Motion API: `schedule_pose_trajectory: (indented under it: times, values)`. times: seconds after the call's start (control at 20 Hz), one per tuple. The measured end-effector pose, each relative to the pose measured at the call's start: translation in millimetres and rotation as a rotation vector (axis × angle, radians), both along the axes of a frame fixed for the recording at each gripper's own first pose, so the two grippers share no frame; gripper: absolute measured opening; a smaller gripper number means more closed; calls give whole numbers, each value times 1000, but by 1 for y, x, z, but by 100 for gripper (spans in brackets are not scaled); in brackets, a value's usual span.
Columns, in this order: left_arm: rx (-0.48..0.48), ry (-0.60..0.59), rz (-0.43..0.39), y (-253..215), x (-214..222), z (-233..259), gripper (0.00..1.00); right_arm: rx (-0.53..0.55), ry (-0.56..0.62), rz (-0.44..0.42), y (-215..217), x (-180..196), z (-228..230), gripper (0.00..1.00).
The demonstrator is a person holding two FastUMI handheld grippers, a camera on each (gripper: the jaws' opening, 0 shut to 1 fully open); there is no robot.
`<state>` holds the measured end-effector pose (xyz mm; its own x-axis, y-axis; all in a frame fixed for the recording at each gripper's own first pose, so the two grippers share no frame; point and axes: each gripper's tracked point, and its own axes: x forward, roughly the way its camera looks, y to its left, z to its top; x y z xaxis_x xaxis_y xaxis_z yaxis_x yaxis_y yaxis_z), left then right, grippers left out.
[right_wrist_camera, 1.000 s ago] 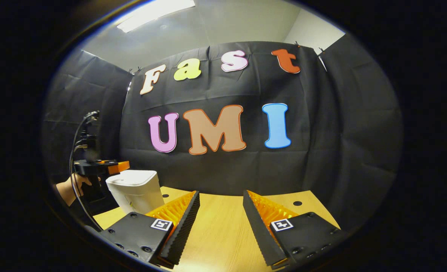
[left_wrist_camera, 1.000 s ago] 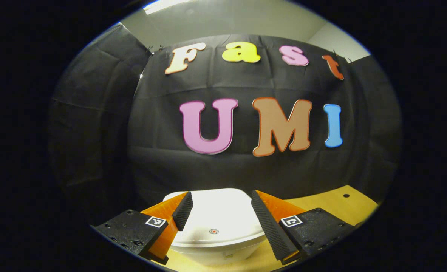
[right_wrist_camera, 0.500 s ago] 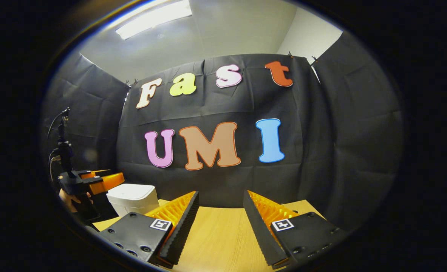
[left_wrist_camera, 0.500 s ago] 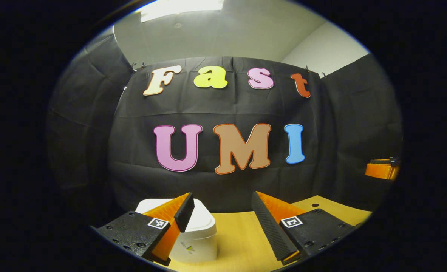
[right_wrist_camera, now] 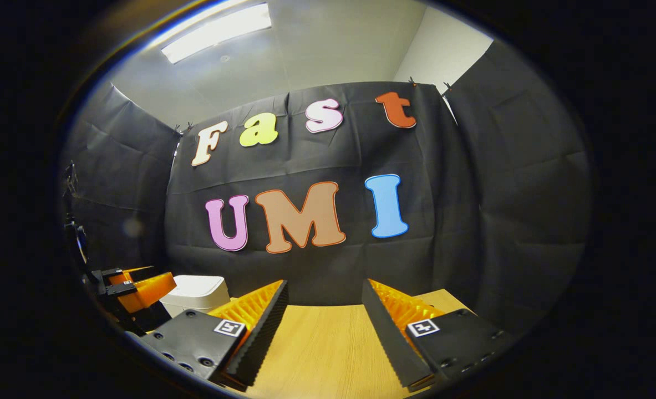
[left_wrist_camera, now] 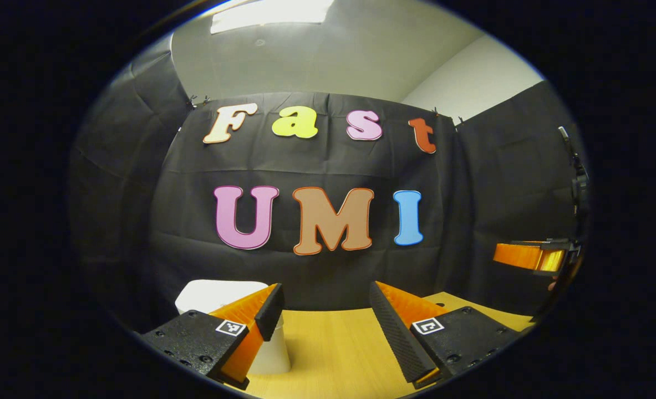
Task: Press the lid of the desktop garbage bin to open it, pick up the crumpled paper on the desktop and throw it into the bin, then pick up the pop can on the desktop and drop it into the bin, and finally close the garbage bin lid.
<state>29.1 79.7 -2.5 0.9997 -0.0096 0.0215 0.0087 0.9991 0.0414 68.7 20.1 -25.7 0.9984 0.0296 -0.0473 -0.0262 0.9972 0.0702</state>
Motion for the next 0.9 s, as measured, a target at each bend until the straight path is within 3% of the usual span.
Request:
schedule_pose_trajectory:
  times: [0.05,0.25,0.9]
  values:
    - [-12,6,-5,-2,0,1,94,-1,-2,-3,0,-1,0,96]
    - [-42,11,-10,0,0,5,93,-15,-12,-16,-3,-6,6,96]
    - [12,-30,-58,-18,6,25,94,-18,-26,-28,-7,-10,14,96]
